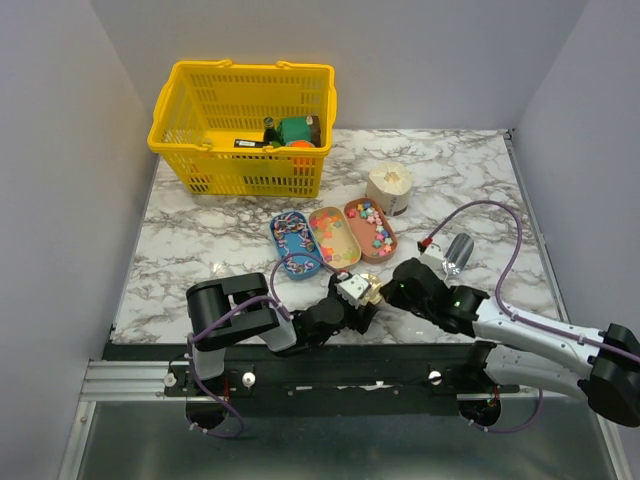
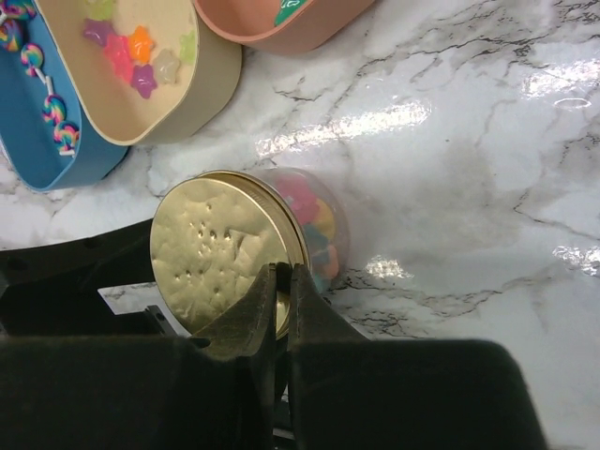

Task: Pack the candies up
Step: Screw the bottle lid onto the packing bottle.

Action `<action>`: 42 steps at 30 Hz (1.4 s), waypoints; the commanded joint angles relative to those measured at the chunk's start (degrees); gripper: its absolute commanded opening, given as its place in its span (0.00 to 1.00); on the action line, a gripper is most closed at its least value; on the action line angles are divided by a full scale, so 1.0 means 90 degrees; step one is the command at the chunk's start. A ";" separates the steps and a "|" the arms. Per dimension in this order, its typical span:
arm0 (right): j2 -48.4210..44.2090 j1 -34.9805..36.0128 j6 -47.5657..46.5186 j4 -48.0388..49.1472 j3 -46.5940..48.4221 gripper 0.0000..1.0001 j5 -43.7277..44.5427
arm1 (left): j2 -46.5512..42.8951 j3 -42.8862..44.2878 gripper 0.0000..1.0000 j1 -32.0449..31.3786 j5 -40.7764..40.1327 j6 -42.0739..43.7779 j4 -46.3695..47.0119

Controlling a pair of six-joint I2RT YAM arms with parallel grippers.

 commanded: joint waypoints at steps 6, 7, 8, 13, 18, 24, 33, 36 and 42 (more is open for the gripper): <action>-0.0086 0.0233 0.0299 -0.1143 -0.0856 0.00 -0.1954 | 0.0317 0.0412 0.76 0.0062 -0.0188 -0.0397 -0.0650; -0.0154 0.0223 0.0299 -0.1182 -0.0808 0.01 -0.1896 | 0.0337 0.0412 0.76 0.0062 -0.0168 -0.0406 -0.0640; -0.0184 0.0233 0.0308 -0.1250 -0.0749 0.01 -0.1837 | 0.0327 0.0402 0.76 0.0062 -0.0120 -0.0407 -0.0630; -0.0448 0.0223 0.0299 -0.1904 -0.0310 0.01 -0.1000 | 0.0337 0.0237 0.74 0.0052 0.0232 -0.0212 -0.0309; -0.0302 0.0233 -0.0052 -0.2285 0.0547 0.38 -0.0080 | 0.0249 0.0002 0.73 0.0052 0.0681 -0.0026 -0.0015; 0.0176 0.0223 -0.0618 -0.2159 0.1194 0.45 0.0809 | 0.0249 -0.0106 0.73 0.0052 0.1004 0.0013 0.0092; 0.0841 -0.0197 -0.1458 -0.1076 0.1185 0.42 0.0293 | 0.0337 -0.0067 0.73 0.0052 0.0946 0.0004 -0.0073; 0.0870 -0.0324 -0.1518 -0.0841 0.0962 0.40 0.0049 | 0.0356 -0.0057 0.73 0.0043 0.0916 0.0023 -0.0122; 0.0744 -0.0431 -0.1528 -0.0528 0.0453 0.30 -0.0391 | 0.0415 0.0021 0.75 0.0052 0.0858 0.0091 -0.0269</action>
